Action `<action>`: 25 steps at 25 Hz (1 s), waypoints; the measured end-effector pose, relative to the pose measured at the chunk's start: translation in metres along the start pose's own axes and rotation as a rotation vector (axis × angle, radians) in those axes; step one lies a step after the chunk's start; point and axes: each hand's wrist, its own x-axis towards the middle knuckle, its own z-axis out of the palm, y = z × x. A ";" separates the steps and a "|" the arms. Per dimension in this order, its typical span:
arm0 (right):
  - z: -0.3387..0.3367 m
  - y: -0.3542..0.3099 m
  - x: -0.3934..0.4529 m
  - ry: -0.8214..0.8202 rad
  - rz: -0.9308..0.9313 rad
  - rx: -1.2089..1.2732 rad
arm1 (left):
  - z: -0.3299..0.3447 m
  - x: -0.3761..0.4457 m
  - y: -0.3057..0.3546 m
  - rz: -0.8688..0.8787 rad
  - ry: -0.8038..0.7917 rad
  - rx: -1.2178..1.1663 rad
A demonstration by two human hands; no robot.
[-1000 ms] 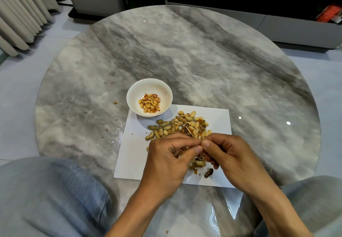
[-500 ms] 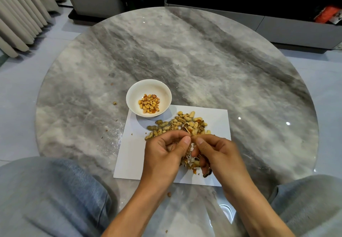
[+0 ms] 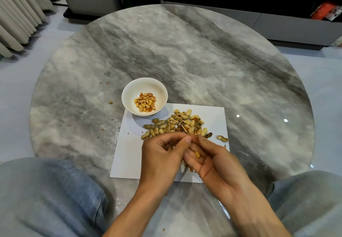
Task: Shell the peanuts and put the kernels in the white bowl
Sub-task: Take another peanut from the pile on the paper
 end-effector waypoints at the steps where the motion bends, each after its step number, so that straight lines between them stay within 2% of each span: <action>1: -0.001 -0.001 0.001 0.018 0.012 0.031 | 0.000 0.001 0.000 -0.060 0.016 -0.036; 5: -0.005 -0.005 0.003 0.041 -0.060 0.056 | -0.004 0.008 0.000 -0.370 0.062 -0.290; 9: 0.023 -0.015 0.005 0.014 -0.183 -0.034 | -0.005 0.009 0.002 -0.556 0.045 -0.611; 11: 0.058 -0.022 0.016 -0.070 -0.206 -0.094 | -0.005 0.009 0.004 -0.608 0.013 -0.740; 14: 0.109 -0.032 0.037 -0.170 -0.126 -0.183 | -0.009 0.009 0.007 -0.615 0.027 -0.882; 15: 0.116 -0.033 0.042 -0.166 -0.161 -0.257 | -0.011 0.010 0.008 -0.609 0.034 -0.909; 16: 0.115 -0.032 0.044 -0.135 -0.278 -0.399 | -0.014 0.011 0.009 -0.606 0.040 -0.932; 19: 0.069 -0.013 0.019 0.038 -0.785 -0.993 | -0.016 0.010 0.012 -0.592 0.014 -1.004; 22: 0.016 0.018 -0.001 0.011 -0.889 -1.315 | -0.013 0.009 0.013 -0.576 -0.058 -1.020; 25: -0.002 0.029 0.004 -0.053 -0.950 -1.411 | -0.009 0.006 0.011 -0.575 -0.107 -1.000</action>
